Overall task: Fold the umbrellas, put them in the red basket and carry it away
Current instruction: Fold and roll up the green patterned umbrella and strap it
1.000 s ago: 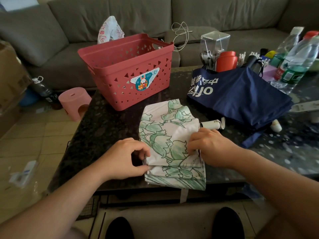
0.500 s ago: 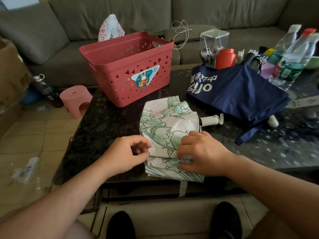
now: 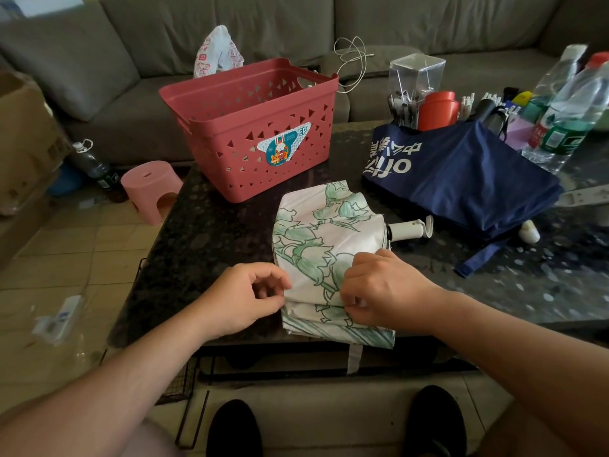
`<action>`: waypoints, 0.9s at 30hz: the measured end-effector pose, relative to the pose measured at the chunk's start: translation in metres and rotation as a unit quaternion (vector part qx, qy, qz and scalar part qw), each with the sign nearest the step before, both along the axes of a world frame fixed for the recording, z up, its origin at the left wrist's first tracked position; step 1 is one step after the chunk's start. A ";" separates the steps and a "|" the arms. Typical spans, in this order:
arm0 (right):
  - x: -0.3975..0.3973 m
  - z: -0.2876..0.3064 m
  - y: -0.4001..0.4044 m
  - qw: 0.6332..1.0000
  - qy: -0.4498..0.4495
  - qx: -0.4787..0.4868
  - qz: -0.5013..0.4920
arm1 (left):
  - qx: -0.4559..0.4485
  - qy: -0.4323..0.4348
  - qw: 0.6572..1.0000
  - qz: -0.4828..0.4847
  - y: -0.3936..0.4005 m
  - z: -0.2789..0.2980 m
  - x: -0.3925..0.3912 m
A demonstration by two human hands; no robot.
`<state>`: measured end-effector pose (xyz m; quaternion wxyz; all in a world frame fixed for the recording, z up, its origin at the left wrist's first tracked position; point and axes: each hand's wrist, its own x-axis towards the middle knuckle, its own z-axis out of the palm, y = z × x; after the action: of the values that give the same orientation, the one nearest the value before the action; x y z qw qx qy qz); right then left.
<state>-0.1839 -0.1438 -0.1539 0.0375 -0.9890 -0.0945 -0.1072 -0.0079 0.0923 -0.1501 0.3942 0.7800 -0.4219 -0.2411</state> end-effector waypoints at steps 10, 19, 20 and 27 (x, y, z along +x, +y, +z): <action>0.001 0.009 -0.004 0.998 0.068 0.002 0.003 | 0.062 -0.156 0.982 -0.081 0.002 0.001 -0.007; -0.001 0.011 0.005 0.993 0.109 0.041 0.011 | 0.054 -0.186 0.976 -0.095 0.002 0.003 -0.007; -0.001 0.011 0.007 0.992 0.114 0.044 0.017 | 0.055 -0.181 0.978 -0.091 0.002 0.003 -0.008; 0.001 0.002 0.009 0.992 0.111 0.047 0.032 | 0.050 -0.184 0.980 -0.057 0.002 0.003 -0.011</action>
<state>-0.1828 -0.1351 -0.1519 0.0974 -0.9885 -0.1158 0.0001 -0.0185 0.0939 -0.1474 0.2561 0.8045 -0.5183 -0.1365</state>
